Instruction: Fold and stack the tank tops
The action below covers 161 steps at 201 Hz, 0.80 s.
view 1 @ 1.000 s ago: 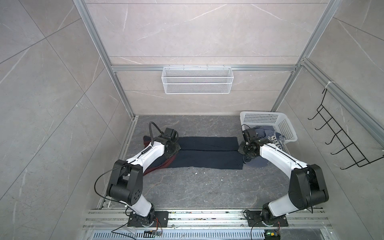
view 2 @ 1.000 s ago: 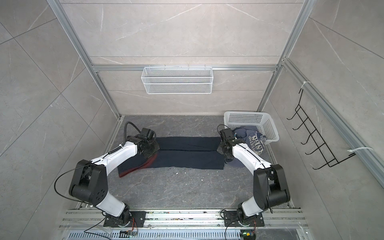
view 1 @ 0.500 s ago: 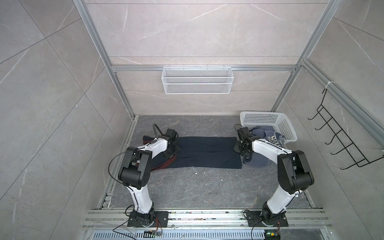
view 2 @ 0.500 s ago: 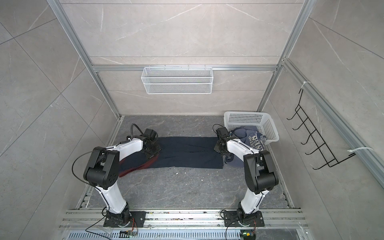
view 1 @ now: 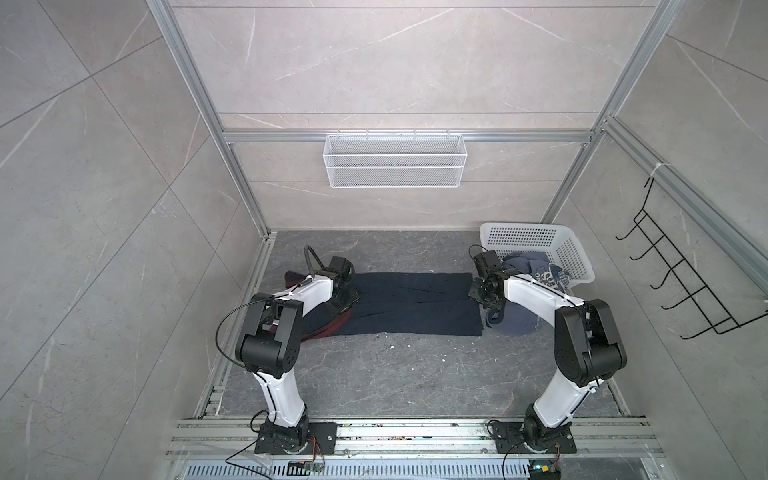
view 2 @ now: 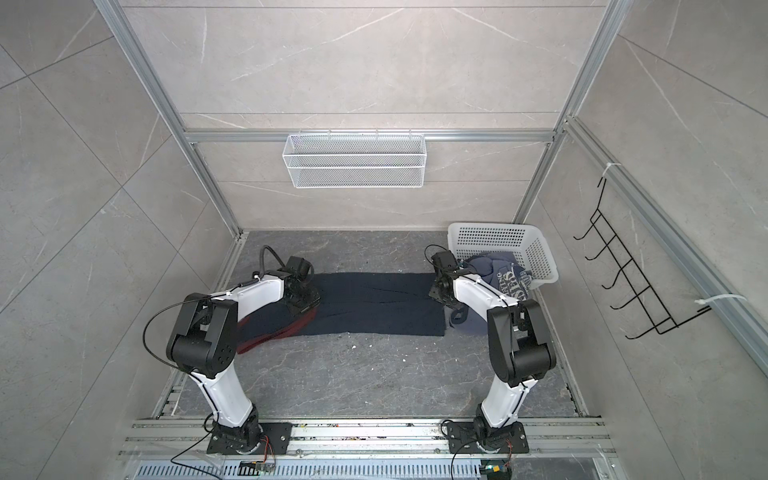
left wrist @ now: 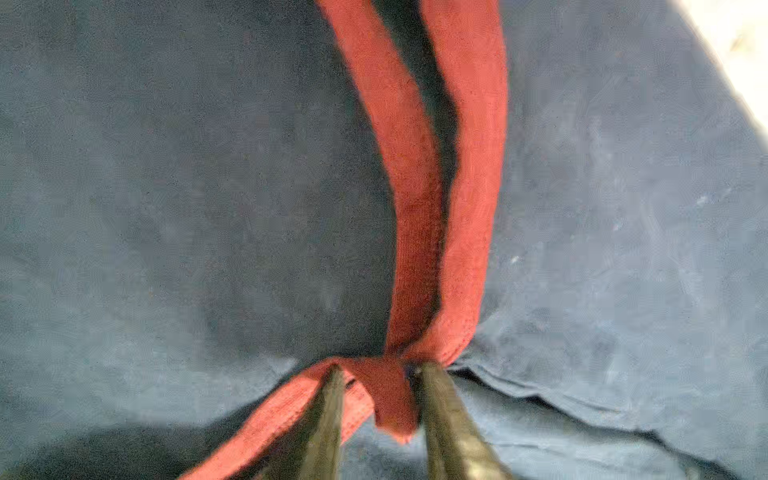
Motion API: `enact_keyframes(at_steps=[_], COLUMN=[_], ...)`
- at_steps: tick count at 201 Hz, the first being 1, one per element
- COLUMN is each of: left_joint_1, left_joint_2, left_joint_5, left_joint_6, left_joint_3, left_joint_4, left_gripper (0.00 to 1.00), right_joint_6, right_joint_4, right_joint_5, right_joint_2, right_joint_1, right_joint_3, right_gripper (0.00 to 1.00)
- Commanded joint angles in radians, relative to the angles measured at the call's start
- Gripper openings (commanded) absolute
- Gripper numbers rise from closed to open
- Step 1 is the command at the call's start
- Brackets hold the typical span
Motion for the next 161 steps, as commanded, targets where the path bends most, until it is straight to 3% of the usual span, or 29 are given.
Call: enact_keyframes(at_steps=[1,24,63,87,113,161], left_joint_1=[0.011,0.012,0.039,0.207,0.301,0.488], left_joint_2=[-0.145,-0.272,-0.501,-0.675,-0.823,-0.832], left_joint_5=[-0.051,-0.101,-0.183,-0.097,-0.146,0.002], left_joint_6=[0.083,0.144,0.128,0.092,0.014,-0.124], left_joint_3=[0.048,0.03,-0.142,-0.31,-0.442,-0.648], left_joint_4=[-0.074,-0.141,-0.255,-0.273,-0.28,0.013], left_gripper=[0.53,0.66,0.67,0.61,0.63,0.67], right_joint_6=[-0.037,-0.084,-0.126,-0.107,-0.096,-0.128], right_joint_4=[-0.066,-0.086,-0.065,-0.025,0.018,0.036], right_joint_5=[0.058,0.01,-0.143,-0.209,-0.23,-0.239], right_joint_2=[-0.077,-0.143,-0.168,-0.155,-0.147,-0.166], right_joint_1=[0.002,0.046,0.18,0.215,0.22,0.22], right_joint_3=[0.017,0.008,-0.013,-0.048,-0.084,-0.111], right_gripper=[0.63,0.68,0.68,0.68,0.69,0.75])
